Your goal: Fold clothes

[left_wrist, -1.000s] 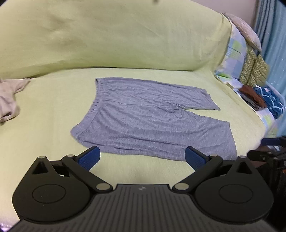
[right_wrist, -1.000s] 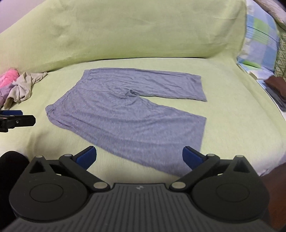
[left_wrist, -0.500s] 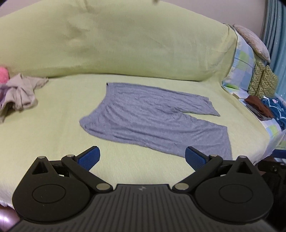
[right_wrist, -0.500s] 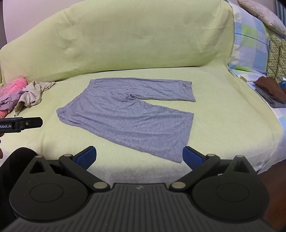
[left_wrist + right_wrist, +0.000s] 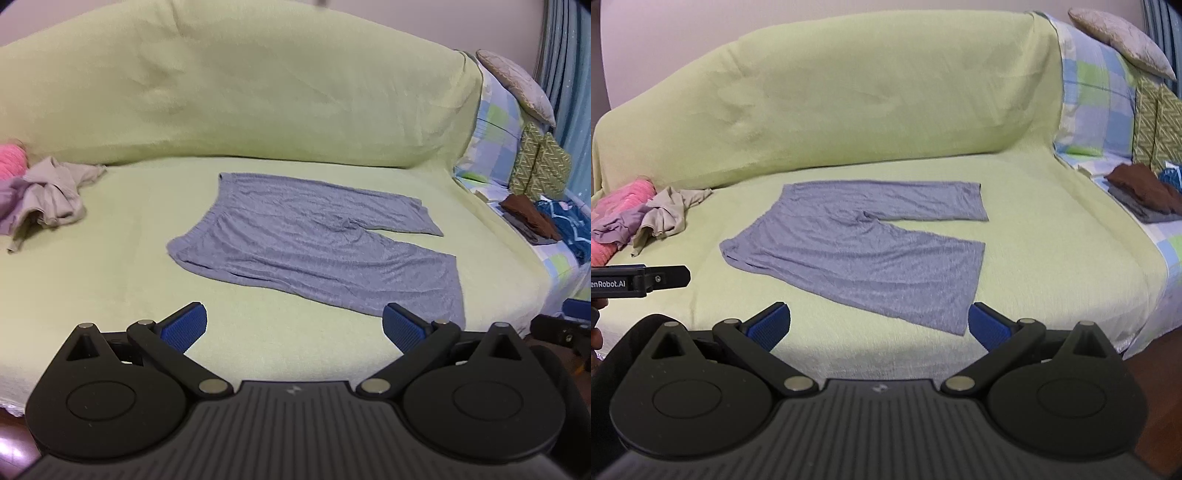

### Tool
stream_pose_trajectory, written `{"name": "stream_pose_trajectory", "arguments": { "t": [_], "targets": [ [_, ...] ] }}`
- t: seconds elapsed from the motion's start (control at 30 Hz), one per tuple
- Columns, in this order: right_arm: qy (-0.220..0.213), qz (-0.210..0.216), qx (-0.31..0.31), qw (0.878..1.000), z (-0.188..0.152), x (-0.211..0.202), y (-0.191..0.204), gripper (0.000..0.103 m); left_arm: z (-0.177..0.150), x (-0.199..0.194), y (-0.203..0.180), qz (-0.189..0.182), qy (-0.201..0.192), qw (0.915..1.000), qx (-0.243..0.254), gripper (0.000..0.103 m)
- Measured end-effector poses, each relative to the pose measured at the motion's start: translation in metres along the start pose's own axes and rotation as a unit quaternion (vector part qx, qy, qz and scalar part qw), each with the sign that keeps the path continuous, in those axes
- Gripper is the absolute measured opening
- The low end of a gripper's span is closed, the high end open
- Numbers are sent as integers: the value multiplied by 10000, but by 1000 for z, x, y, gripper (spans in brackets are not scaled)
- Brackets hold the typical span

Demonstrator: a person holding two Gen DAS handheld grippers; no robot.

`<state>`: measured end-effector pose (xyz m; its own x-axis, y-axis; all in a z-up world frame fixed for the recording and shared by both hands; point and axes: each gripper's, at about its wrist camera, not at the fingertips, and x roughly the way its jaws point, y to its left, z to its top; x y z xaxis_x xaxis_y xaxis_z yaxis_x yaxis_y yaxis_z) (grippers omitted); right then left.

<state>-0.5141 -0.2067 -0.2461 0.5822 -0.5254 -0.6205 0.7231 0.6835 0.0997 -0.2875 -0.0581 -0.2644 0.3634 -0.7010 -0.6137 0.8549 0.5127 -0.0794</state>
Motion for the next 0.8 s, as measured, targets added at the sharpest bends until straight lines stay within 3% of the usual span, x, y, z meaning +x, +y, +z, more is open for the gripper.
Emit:
{"name": "stream_pose_trajectory", "arguments": {
  "t": [0.4, 0.8],
  "targets": [
    [327, -154, 35, 9993, -5, 7, 5, 102, 2, -13, 0, 62, -99, 9999, 61, 102],
    [331, -179, -27, 9993, 1, 5, 9, 102, 2, -15, -2, -58, -144, 9999, -26, 102]
  ]
}}
